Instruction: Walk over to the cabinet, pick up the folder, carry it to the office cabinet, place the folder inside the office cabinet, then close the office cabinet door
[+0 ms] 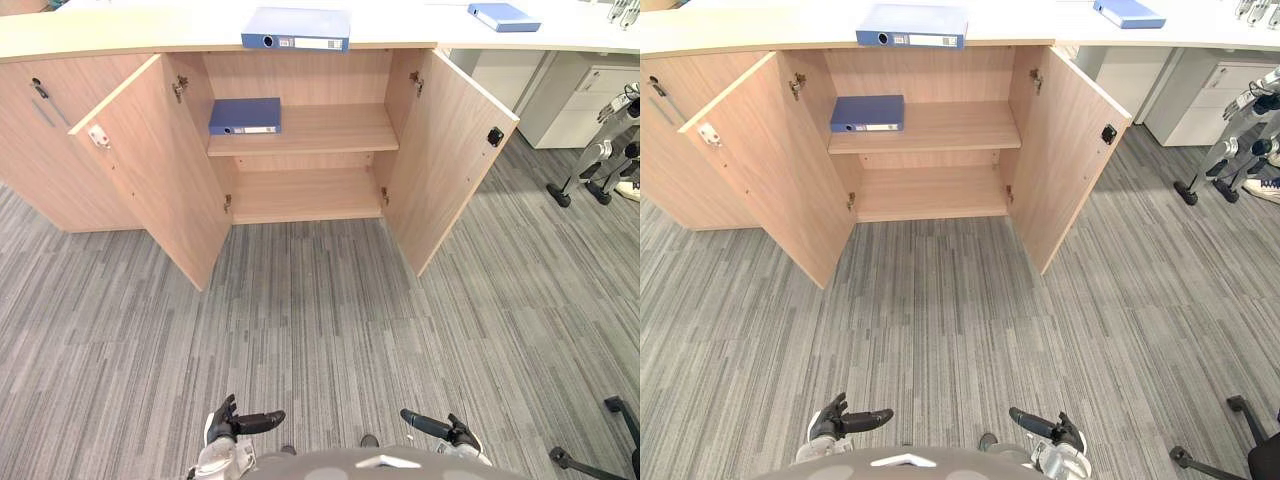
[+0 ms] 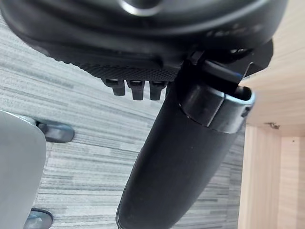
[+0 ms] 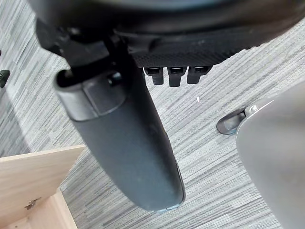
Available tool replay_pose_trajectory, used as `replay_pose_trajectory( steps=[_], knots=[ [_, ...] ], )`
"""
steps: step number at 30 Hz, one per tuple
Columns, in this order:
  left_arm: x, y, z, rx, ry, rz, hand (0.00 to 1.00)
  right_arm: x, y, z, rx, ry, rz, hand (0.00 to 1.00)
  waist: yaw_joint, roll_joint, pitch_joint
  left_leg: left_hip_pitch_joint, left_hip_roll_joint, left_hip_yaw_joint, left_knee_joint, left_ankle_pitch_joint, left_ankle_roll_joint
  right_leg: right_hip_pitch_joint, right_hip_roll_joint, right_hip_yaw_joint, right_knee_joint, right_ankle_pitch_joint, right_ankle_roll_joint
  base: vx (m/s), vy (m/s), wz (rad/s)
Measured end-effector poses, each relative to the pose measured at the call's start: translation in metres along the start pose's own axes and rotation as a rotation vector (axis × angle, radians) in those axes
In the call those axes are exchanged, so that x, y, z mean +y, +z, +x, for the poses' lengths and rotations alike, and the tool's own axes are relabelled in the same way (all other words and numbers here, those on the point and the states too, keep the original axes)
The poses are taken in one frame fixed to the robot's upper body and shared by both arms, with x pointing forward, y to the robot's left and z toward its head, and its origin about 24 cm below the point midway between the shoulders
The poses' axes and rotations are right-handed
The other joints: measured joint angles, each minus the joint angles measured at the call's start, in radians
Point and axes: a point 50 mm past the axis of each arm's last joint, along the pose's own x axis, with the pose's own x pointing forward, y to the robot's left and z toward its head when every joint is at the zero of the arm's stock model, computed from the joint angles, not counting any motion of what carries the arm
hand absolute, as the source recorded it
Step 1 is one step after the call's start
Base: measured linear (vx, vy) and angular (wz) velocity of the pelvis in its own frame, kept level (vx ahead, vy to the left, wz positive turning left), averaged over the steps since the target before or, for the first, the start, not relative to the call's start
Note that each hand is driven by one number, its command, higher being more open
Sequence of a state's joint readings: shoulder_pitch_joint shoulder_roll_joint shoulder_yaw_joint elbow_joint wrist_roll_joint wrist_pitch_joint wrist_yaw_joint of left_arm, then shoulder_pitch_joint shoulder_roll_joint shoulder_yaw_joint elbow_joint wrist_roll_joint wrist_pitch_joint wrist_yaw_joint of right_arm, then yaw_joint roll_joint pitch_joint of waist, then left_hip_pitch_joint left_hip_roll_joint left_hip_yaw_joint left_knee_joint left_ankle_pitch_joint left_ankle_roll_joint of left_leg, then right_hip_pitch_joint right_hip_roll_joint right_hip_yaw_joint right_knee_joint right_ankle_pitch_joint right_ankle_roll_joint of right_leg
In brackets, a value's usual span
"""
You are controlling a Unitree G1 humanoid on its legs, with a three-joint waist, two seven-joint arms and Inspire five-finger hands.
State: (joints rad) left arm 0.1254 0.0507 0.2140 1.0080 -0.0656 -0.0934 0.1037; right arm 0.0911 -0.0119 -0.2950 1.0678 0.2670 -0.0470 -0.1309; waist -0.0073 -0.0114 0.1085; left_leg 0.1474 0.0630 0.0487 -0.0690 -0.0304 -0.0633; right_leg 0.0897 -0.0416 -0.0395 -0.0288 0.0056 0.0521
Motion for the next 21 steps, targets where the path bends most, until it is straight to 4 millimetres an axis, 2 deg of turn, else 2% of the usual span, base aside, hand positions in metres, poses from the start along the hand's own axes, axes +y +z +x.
replay_pose_trajectory(
  steps=[21],
  knots=[
    [-0.0020,-0.0005,0.0030,0.042,-0.025,0.050,1.00,0.0011,0.0007,0.0018,0.025,0.016,-0.042,1.00,0.000,0.000,-0.003,0.009,0.000,0.015,-0.008,0.000,0.000,0.000,0.001,0.011,-0.008,0.002,0.002,0.00,0.000,-0.01]
  ],
)
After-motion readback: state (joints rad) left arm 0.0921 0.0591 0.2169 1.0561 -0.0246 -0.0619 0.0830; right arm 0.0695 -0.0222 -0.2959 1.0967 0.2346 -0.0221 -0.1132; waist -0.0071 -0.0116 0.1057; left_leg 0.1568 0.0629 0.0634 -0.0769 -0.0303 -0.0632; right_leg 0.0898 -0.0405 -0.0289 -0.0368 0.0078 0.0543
